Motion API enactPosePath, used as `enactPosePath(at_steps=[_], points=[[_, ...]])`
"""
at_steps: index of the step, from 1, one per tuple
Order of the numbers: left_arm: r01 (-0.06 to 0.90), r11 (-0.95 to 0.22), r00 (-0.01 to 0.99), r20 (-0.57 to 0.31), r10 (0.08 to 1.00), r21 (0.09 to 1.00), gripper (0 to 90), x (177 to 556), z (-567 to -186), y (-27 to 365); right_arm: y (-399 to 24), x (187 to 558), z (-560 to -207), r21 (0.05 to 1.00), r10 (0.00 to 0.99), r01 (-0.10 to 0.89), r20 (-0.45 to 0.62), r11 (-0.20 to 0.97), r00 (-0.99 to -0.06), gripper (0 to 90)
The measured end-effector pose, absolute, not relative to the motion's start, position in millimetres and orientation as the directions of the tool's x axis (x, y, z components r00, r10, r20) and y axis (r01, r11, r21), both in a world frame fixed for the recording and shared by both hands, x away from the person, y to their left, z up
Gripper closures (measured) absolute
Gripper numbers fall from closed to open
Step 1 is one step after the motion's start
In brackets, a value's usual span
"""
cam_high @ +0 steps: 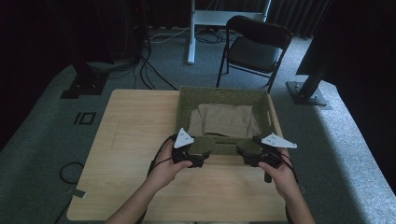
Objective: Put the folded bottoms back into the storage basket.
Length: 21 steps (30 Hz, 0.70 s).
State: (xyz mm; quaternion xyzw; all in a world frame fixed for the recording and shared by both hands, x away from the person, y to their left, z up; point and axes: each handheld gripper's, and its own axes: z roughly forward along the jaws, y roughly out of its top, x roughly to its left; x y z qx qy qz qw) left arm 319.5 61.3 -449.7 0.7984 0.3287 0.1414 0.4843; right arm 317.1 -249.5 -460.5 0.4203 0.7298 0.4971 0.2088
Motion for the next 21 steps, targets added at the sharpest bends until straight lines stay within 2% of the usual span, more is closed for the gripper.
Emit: enactPosePath(at_steps=[9,21], points=[[0.418,-0.324,0.738,-0.109,0.666,0.849,18.9,308.4,-480.4,71.0,-252.2,308.7,-494.8,0.878,0.829,0.444,0.109,0.178,-0.549,13.7],[0.473,-0.378,0.702,-0.081,0.708,0.796,18.9,310.9,-516.3,86.3,-261.4,310.8,-531.3,0.836,0.866,0.508,0.085,0.207,-0.493,13.7]])
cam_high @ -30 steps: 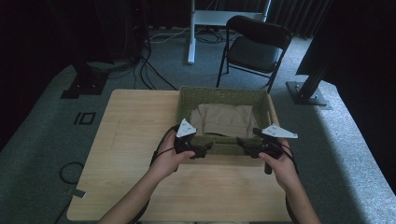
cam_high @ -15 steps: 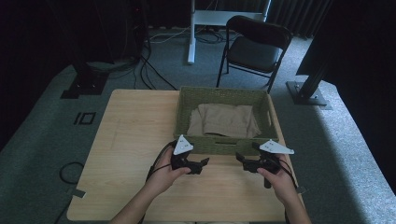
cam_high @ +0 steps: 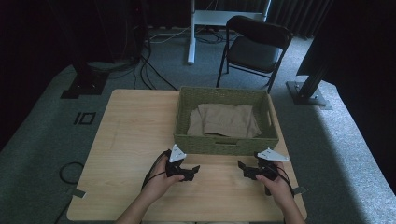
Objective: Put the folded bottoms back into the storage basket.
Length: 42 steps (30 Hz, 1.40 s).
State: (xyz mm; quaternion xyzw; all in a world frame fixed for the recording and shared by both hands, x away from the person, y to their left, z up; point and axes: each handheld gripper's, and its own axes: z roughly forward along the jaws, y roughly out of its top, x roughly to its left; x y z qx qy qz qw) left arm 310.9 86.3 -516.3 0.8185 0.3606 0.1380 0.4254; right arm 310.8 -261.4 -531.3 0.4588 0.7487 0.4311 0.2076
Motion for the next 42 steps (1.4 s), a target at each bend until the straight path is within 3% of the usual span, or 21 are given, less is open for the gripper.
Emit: enactPosePath(at_steps=[22,31,42], points=[[0.55,-0.372,0.617,-0.064,0.784,0.748,18.9,315.3,-548.9,107.1,-288.6,307.6,-555.1,0.748,0.938,0.639,0.068,0.178,-0.341,14.1],[0.573,-0.387,0.577,-0.02,0.817,0.723,18.9,316.7,-551.4,112.9,-288.6,308.4,-556.2,0.729,0.94,0.646,0.007,0.228,-0.34,13.7],[0.586,-0.388,0.538,0.016,0.843,0.711,15.8,313.5,-552.2,108.9,-287.8,309.1,-556.3,0.728,0.938,0.645,0.007,0.232,-0.346,13.4]])
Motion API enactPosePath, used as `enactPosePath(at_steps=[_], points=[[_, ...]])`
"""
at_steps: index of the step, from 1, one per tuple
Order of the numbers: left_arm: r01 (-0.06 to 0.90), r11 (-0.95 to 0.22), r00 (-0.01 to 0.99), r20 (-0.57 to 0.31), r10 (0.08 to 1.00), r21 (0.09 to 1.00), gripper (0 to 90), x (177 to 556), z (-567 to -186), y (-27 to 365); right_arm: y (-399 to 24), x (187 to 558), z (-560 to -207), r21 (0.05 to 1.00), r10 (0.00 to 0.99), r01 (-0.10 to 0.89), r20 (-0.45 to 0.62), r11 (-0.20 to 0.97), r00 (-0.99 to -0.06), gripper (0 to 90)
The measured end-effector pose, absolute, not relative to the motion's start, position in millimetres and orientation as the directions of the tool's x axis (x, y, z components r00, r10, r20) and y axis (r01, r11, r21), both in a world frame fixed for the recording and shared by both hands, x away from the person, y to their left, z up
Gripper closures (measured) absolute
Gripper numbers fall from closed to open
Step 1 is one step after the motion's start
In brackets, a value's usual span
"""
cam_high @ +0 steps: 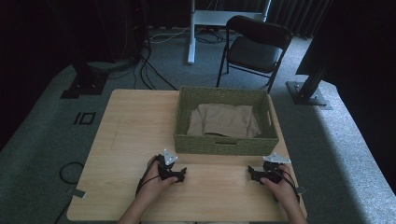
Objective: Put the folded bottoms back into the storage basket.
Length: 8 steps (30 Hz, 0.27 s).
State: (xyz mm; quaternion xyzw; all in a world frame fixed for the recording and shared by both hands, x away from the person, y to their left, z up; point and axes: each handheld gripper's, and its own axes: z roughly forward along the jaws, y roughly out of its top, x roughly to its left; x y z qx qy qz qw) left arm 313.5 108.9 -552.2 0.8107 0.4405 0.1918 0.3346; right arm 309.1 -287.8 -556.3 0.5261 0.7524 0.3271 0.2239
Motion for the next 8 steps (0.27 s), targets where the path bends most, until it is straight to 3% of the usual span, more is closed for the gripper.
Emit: enactPosePath(at_steps=[8], points=[[0.586,-0.393,0.544,0.016,0.839,0.708,13.8,313.6,-552.4,108.4,-285.5,307.4,-556.3,0.727,0.945,0.65,0.009,0.219,-0.328,12.7]])
